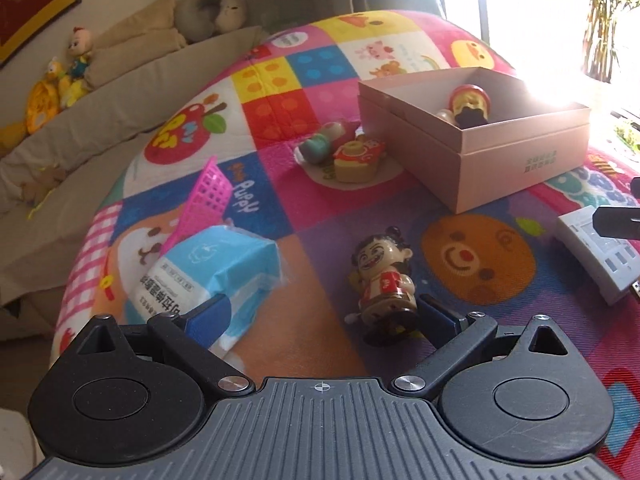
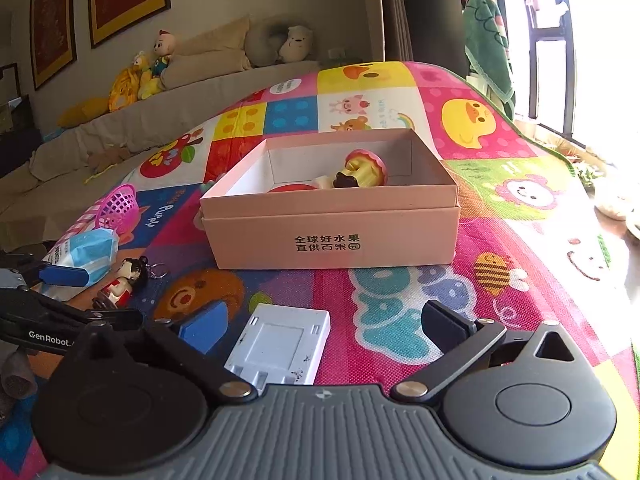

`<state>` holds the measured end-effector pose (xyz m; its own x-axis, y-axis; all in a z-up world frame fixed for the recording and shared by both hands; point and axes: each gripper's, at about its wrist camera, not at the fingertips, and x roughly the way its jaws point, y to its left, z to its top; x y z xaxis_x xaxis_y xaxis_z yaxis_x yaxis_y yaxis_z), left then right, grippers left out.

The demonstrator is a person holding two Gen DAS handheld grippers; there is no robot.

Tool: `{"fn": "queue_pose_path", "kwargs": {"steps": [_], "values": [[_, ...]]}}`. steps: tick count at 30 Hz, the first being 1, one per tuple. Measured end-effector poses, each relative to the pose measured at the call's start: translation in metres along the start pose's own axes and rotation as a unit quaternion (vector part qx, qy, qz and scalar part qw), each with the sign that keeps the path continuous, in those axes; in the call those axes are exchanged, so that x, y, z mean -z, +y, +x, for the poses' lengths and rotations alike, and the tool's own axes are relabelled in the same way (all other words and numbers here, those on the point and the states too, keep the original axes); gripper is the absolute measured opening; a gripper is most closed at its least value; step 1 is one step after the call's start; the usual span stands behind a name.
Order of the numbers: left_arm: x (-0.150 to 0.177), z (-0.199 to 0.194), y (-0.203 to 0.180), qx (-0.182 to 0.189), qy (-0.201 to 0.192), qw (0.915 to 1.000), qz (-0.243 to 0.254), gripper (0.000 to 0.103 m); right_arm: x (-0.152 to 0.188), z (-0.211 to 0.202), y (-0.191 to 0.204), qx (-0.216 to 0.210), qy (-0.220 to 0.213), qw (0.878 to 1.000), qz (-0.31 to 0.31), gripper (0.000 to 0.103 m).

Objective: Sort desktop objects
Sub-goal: 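Grasp the boy figurine keychain with the left tool while the right tool holds the white block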

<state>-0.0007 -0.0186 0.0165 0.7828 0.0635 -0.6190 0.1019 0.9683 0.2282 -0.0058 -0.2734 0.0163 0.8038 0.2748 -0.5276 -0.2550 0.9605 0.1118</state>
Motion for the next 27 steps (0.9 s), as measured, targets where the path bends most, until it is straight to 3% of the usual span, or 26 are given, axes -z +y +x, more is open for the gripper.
{"fn": "queue_pose_path", "kwargs": {"steps": [3, 4, 5, 6, 9, 13, 18, 22, 24, 27], "values": [[0.001, -0.005, 0.011, -0.073, -0.011, 0.9971, 0.016, 0.101, 0.000, 0.000, 0.000, 0.002, 0.000, 1.000, -0.001, 0.103], [0.000, -0.007, 0.015, -0.082, -0.010, 0.9965, 0.010, 0.101, 0.000, 0.000, 0.000, 0.002, 0.000, 1.000, -0.001, 0.103], [-0.002, -0.010, 0.019, -0.067, -0.008, 0.9977, -0.007, 0.101, 0.000, 0.000, 0.000, 0.001, 0.000, 1.000, -0.001, 0.103], [-0.004, -0.013, 0.024, -0.029, -0.002, 0.9991, -0.031, 0.101, 0.000, 0.000, 0.000, 0.001, 0.000, 1.000, -0.002, 0.103], [-0.007, -0.016, 0.022, 0.079, 0.011, 0.9934, -0.083, 0.101, 0.000, 0.000, 0.001, 0.002, 0.000, 1.000, -0.002, 0.103], [-0.012, 0.001, -0.001, 0.048, 0.011, 0.9969, -0.061, 0.101, 0.000, 0.000, 0.001, 0.004, 0.000, 1.000, -0.002, 0.103], [-0.021, 0.026, 0.000, 0.047, 0.030, 0.9935, -0.099, 0.100, 0.001, 0.000, 0.001, 0.004, 0.000, 1.000, -0.002, 0.103], [-0.019, 0.032, 0.002, 0.038, 0.031, 0.9932, -0.106, 0.077, 0.001, 0.000, 0.001, 0.004, 0.001, 1.000, -0.002, 0.103], [-0.017, 0.028, 0.004, 0.041, 0.027, 0.9931, -0.107, 0.070, 0.000, 0.001, 0.000, 0.003, 0.002, 1.000, -0.002, 0.103], [-0.010, 0.016, 0.006, 0.052, 0.025, 0.9935, -0.098, 0.070, 0.000, 0.002, 0.001, 0.000, 0.007, 1.000, -0.007, 0.103]]}}
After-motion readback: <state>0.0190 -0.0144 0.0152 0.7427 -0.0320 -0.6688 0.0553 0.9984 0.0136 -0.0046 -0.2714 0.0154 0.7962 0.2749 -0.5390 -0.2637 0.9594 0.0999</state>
